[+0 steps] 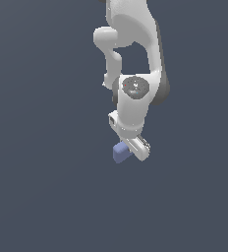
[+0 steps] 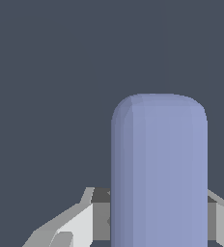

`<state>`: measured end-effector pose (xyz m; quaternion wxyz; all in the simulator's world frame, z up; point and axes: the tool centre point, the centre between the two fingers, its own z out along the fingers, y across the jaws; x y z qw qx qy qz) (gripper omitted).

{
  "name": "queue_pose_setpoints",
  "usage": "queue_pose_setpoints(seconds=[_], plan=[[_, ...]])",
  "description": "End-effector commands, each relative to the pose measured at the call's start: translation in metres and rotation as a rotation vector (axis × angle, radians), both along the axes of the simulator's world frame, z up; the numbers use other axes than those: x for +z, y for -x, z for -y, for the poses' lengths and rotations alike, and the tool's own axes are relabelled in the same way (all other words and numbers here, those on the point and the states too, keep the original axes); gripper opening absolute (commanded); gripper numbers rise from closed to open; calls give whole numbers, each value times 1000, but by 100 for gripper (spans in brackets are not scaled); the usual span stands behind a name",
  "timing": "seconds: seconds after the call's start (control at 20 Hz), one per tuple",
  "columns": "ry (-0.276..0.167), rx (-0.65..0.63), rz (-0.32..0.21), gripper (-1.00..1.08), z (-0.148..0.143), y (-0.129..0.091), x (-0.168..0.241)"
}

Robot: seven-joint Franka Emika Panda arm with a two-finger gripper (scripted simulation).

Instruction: Pick up the object and move it to a goal position.

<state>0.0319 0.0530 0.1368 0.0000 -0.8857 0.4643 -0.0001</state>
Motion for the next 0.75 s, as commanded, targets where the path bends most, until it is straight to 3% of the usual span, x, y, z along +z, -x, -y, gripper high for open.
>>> queue_pose_setpoints(seconds=[0.0,0.35,0.7], plan=[[0,0,0,-100,2,-12,4],[0,0,0,-100,5,-33,11],[0,0,0,-100,6,-40,13]])
